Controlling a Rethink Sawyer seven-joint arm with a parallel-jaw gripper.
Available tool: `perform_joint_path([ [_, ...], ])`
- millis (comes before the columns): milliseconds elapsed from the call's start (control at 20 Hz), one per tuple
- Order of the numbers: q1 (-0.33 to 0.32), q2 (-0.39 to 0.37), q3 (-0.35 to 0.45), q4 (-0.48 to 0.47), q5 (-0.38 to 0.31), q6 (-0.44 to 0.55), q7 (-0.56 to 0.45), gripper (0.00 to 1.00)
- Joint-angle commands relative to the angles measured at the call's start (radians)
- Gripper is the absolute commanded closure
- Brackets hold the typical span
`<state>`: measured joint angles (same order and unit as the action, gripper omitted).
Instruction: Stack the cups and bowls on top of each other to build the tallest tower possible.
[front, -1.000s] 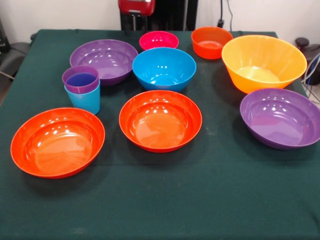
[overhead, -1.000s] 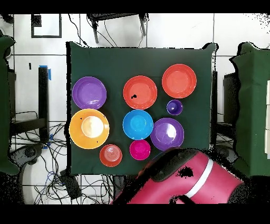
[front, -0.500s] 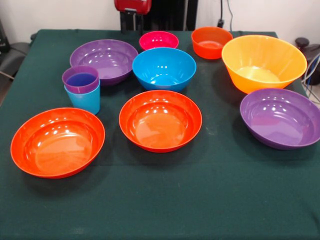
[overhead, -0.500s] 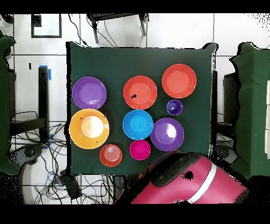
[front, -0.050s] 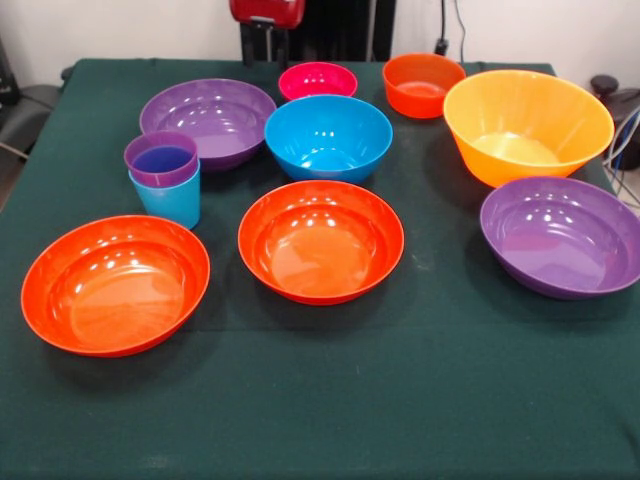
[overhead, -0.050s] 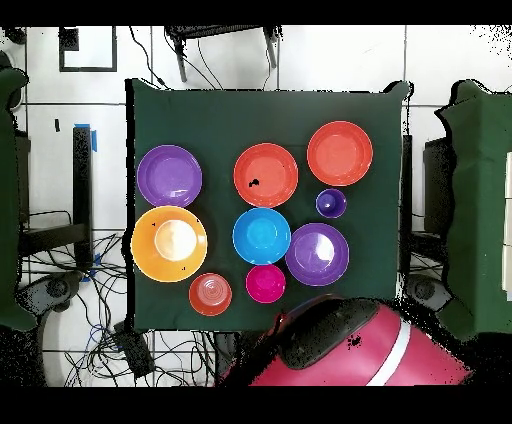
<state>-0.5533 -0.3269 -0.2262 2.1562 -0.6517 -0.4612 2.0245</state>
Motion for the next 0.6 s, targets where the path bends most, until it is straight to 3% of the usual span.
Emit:
perform_joint_path([
  [50,0.038,-0.028,0.140,-0.060,0.036,0.144,0.100,0.00],
  [600,0.065,-0.080,0.135,-0.053,0.043,0.221,0.093,0.00],
])
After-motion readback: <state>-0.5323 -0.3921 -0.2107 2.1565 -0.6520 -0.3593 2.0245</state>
